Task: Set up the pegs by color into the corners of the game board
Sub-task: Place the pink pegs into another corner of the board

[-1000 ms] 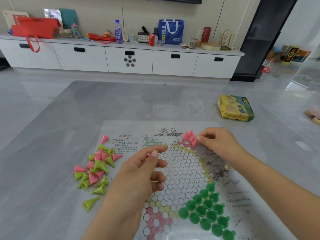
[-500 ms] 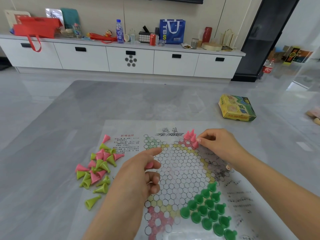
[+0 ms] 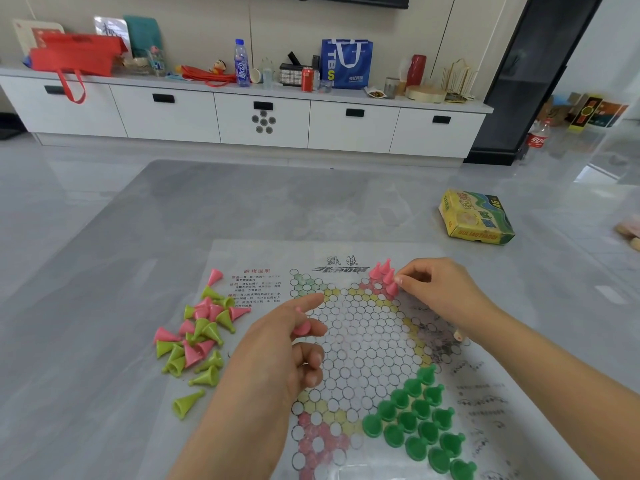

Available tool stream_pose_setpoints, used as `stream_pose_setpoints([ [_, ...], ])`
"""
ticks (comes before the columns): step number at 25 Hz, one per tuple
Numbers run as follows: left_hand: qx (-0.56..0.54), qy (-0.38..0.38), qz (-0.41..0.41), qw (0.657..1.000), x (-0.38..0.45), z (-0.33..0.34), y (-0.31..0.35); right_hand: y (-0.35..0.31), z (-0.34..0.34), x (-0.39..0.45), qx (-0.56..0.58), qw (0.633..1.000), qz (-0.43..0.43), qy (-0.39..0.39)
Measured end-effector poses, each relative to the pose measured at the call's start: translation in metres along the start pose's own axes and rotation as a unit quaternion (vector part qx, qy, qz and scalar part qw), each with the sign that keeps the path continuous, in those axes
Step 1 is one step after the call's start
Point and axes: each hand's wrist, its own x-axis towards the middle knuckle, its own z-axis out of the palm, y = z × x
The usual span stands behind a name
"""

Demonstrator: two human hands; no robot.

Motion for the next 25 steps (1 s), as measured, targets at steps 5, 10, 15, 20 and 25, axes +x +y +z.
stream_pose_setpoints([
  [5, 0.013, -0.012, 0.021, 1.0, -0.001, -0.001, -0.001, 0.0, -0.002, -0.001, -0.002, 1.0, -0.003, -0.017],
  [10, 0.101, -0.025, 0.072, 0.992, -0.006, -0.002, -0.003, -0.015, -0.008, -0.012, 0.037, 0.998, -0.009, 0.056],
  [15, 0.21, -0.004, 0.113, 0.971, -0.008, 0.0, -0.008, -0.071, -0.004, -0.045, 0.114, 0.979, -0.112, -0.128],
  [20, 0.237, -0.001, 0.12, 0.964, -0.013, -0.009, -0.006, -0.093, 0.014, -0.054, 0.155, 0.96, -0.136, -0.188],
  [25, 0.289, 0.023, 0.125, 0.949, -0.01, -0.024, -0.003, -0.11, 0.034, -0.051, 0.139, 0.958, -0.159, -0.192],
])
